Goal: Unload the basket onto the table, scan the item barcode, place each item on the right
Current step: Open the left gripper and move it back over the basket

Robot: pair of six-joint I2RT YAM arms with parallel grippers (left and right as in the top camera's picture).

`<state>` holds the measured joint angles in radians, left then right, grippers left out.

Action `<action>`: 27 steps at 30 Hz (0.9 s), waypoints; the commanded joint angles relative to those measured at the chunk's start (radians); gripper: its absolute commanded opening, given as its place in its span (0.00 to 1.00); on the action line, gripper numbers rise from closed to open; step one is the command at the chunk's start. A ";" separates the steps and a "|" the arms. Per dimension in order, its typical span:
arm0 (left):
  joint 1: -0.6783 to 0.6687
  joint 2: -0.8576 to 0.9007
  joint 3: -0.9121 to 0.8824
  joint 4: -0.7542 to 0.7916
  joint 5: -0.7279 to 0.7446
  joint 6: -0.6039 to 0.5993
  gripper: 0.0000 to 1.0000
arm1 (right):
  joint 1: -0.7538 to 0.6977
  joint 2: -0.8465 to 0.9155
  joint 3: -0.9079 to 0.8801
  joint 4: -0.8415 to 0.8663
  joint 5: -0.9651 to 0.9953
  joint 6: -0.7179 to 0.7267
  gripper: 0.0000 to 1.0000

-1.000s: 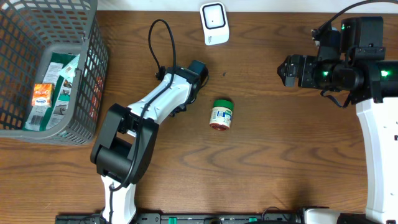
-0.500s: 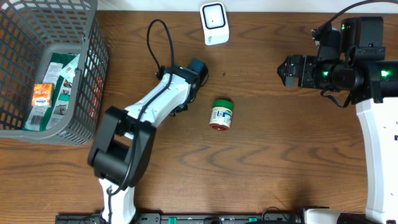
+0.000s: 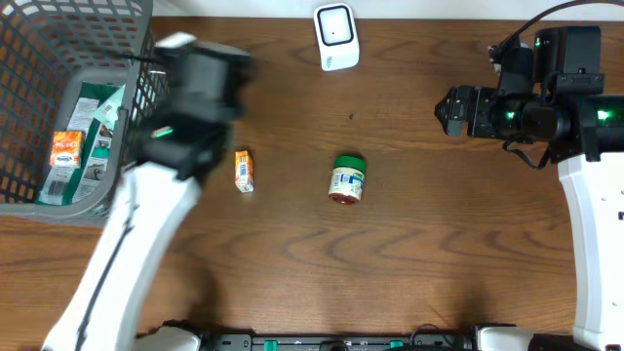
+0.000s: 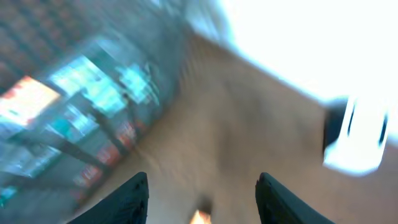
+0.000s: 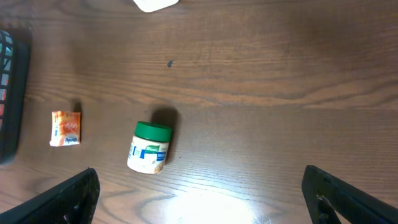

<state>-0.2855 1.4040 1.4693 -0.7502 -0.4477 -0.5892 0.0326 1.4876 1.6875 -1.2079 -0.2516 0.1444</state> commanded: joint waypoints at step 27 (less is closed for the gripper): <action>0.710 0.325 0.071 0.019 0.126 0.435 0.61 | 0.001 0.005 0.019 0.000 -0.008 -0.014 0.99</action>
<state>0.4229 1.6791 1.5261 -0.7376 -0.3206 -0.2699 0.0326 1.4876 1.6875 -1.2079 -0.2516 0.1444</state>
